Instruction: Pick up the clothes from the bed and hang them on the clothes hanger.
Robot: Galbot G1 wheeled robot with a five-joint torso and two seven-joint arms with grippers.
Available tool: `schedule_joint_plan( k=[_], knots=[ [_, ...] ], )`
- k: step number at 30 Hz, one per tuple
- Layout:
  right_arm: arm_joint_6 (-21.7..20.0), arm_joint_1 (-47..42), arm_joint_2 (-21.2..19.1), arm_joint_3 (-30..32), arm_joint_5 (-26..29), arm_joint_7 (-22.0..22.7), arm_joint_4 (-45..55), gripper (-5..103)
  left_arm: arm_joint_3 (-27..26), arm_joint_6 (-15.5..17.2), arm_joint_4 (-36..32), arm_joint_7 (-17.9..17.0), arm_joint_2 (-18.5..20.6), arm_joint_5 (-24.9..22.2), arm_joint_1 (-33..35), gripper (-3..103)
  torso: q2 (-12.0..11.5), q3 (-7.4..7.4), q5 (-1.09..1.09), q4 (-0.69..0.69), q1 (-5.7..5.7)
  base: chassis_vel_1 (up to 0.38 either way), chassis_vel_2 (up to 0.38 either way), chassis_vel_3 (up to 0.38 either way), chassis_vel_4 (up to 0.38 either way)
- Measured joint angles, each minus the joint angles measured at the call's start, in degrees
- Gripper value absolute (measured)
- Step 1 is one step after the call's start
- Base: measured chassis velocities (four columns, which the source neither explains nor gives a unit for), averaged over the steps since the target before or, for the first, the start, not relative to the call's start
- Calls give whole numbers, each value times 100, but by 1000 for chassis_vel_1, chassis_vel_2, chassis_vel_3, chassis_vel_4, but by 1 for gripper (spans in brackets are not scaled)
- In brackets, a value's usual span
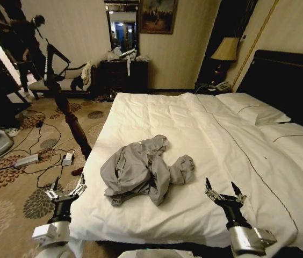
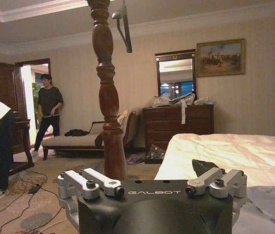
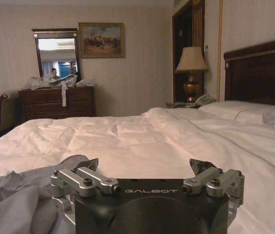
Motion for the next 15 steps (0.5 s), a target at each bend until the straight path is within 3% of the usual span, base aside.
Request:
schedule_joint_plan(
  k=[9,12,13,14,15],
  knots=[
    [-938,338,-536,323,1465,423,357,100,2,-151,88,53,-77,47,117,100,0,0,0,0,0,0,0,0,0],
    [-1621,633,-913,616,2761,806,414,100,46,-161,154,58,-77,70,103,100,0,0,0,0,0,0,0,0,0],
    [-2079,915,-1273,803,3686,1169,416,100,75,-177,196,60,-82,90,103,100,0,0,3,-3,0,0,0,0,0],
    [-2079,915,-1273,803,3686,1169,416,100,75,-177,196,60,-82,90,103,100,0,0,3,-3,0,0,0,0,0],
    [-2329,1112,-1528,896,4133,1380,417,100,90,-192,217,62,-91,110,107,100,0,0,1,-1,0,0,0,0,0]
  ],
)
